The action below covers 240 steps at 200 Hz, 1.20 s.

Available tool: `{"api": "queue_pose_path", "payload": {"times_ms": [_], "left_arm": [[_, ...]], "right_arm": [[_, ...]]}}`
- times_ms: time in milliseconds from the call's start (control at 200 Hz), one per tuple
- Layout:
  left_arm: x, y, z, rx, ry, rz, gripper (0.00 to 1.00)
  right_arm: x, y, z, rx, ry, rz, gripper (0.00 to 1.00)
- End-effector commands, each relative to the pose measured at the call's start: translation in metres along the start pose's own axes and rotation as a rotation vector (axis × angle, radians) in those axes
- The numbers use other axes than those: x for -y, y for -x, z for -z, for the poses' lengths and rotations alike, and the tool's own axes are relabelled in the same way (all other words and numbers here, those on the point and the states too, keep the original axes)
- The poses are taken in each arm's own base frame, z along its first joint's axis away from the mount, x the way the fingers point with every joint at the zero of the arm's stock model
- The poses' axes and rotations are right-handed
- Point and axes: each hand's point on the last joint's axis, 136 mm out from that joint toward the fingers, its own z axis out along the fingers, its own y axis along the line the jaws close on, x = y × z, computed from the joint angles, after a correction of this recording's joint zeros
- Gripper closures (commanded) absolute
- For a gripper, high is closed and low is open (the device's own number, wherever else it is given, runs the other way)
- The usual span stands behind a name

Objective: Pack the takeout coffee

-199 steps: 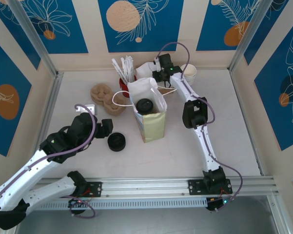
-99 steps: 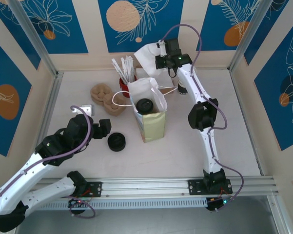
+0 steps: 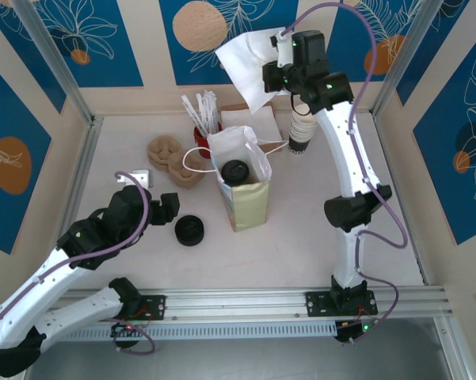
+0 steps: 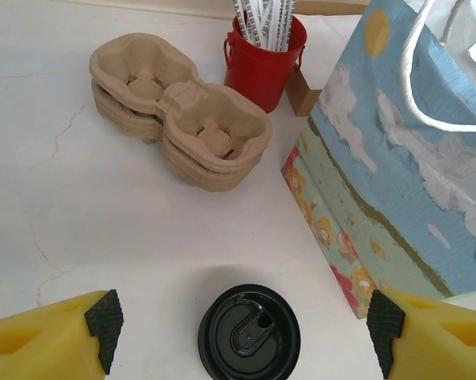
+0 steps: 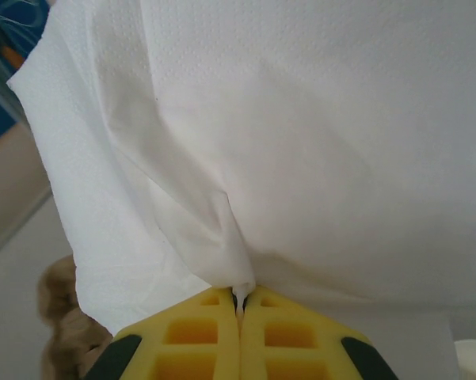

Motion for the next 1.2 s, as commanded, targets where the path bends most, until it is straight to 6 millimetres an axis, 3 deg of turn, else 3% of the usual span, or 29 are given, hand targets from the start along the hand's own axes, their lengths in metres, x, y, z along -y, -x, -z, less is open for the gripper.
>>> {"api": "queue_pose_path", "payload": {"times_ms": [0,95,210,340,485,680,980,1195], "left_arm": [[0.000,0.009,0.003,0.037,0.003,-0.018,0.18],[0.002,0.008,0.000,0.039,-0.004,-0.020,0.18],[0.004,0.007,-0.004,0.042,-0.009,-0.017,0.18],[0.007,0.005,-0.008,0.036,-0.014,-0.015,0.18],[0.008,0.004,-0.010,0.032,-0.013,-0.017,0.18],[0.009,0.003,-0.011,0.030,-0.020,-0.013,0.18],[0.009,-0.004,-0.016,0.017,-0.019,-0.003,0.18],[0.009,-0.007,-0.019,0.012,-0.018,-0.003,0.18]], "right_arm": [[-0.042,-0.013,0.042,-0.080,0.204,-0.122,0.98],[-0.074,-0.018,0.074,-0.121,0.392,-0.245,0.98],[-0.098,-0.023,0.104,-0.177,0.563,-0.412,0.98],[-0.115,-0.034,0.118,-0.277,0.745,-0.594,1.00],[-0.123,-0.058,0.109,-0.406,0.841,-0.731,1.00],[-0.123,-0.087,0.088,-0.482,0.828,-0.795,1.00],[-0.107,-0.140,0.053,-0.554,0.645,-0.789,1.00],[-0.098,-0.180,0.034,-0.586,0.442,-0.665,1.00]]}}
